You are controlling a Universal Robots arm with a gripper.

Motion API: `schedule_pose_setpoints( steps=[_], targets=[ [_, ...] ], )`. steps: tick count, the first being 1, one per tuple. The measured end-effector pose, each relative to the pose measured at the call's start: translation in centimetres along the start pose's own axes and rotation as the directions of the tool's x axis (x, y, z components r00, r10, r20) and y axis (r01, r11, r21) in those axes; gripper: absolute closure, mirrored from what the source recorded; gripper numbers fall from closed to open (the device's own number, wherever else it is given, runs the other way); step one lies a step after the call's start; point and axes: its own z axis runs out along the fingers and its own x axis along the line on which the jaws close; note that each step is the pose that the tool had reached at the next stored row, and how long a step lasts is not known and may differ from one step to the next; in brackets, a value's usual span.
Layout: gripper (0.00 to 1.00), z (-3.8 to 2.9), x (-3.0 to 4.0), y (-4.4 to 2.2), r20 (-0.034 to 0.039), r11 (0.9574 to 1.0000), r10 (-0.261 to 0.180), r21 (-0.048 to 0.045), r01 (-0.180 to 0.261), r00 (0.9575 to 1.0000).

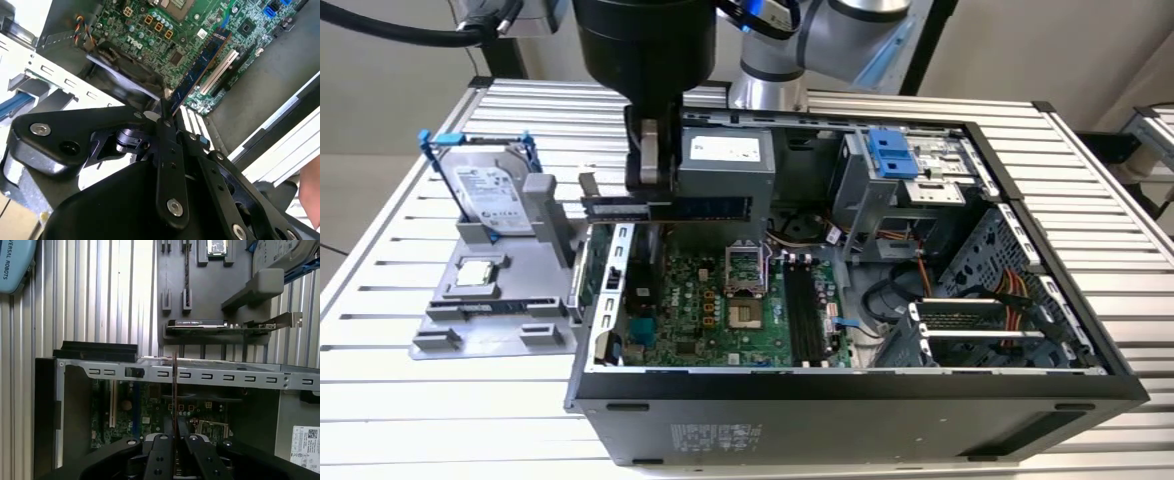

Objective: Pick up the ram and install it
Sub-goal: 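Pick up the ram and move it above insertion slot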

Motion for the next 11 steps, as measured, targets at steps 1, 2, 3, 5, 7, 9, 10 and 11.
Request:
schedule_pose_setpoints(
  steps=[1,2,3,5,7,9,10,11],
  targets=[
    [1.0,0.0,0.0,-0.19,0.0,1.0,0.0,0.0,0.0,1.0],
    [1.0,-0.01,0.0,-0.37,-0.0001,1.0,0.0,-0.0001,0.0,1.0],
    [1.0,-0.01,0.01,-0.57,0.0,1.0,0.0,0.0,0.0,1.0],
    [1.0,-0.01,0.02,-0.93,-0.0001,1.0,0.001,-0.0001,-0.001,1.0],
    [1.0,-0.01,0.03,-1.22,0.0,1.0,0.005,0.0,-0.005,1.0],
    [1.0,-0.01,0.04,-1.44,0.0001,0.9999,0.01,0.0,-0.01,0.9999],
    [1.0,-0.02,0.04,-1.53,0.0,0.9999,0.013,0.0,-0.013,0.9999],
    [1.0,-0.02,0.04,-1.63,0.0,0.9999,0.015,0.0,-0.015,0.9999]
  ],
)
